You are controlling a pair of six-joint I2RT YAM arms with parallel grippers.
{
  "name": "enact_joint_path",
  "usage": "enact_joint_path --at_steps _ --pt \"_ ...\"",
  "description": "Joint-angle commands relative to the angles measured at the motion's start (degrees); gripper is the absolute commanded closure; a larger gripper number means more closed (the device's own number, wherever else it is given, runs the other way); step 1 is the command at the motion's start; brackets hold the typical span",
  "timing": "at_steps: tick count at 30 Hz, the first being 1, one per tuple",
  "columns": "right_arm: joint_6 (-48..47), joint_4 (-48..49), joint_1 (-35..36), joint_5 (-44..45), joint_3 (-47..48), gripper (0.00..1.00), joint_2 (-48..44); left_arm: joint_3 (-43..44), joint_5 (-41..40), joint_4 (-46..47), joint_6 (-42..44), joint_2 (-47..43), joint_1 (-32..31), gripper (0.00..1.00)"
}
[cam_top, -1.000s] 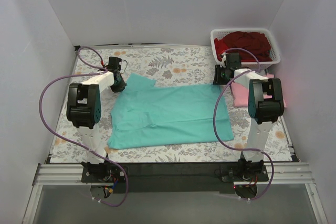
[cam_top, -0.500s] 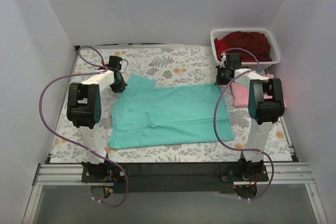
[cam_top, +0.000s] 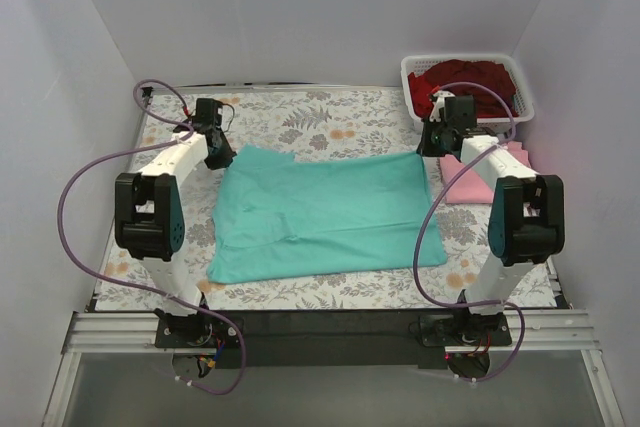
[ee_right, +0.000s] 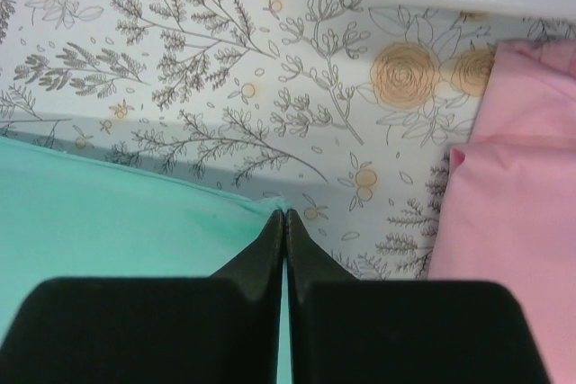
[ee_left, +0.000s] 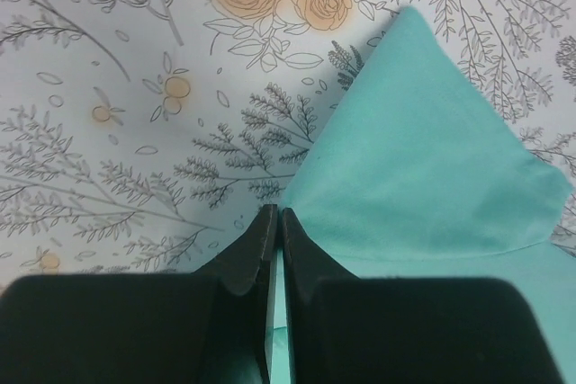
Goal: Fold and stack the t-shirts
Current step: Fold the tshirt
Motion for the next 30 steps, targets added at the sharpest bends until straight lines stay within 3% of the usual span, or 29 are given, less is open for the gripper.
enact_joint_path --at_steps 1,16,30 --pt "0.9 -0.3 -0.8 0.0 -3.2 0.99 -3.8 -1.9 0.2 -1.1 -0.2 -7.1 1.4 1.00" --pt "7.5 -1.4 -3.0 3.7 -15.1 0.99 -13.6 -13.3 0.4 -4.2 -2.6 -18.0 1.6 1.00" --pt "9.3 -1.6 -3.8 5.5 -20.4 0.99 -13.9 -22.1 1.1 -4.3 -4.5 -22.6 1.6 1.00"
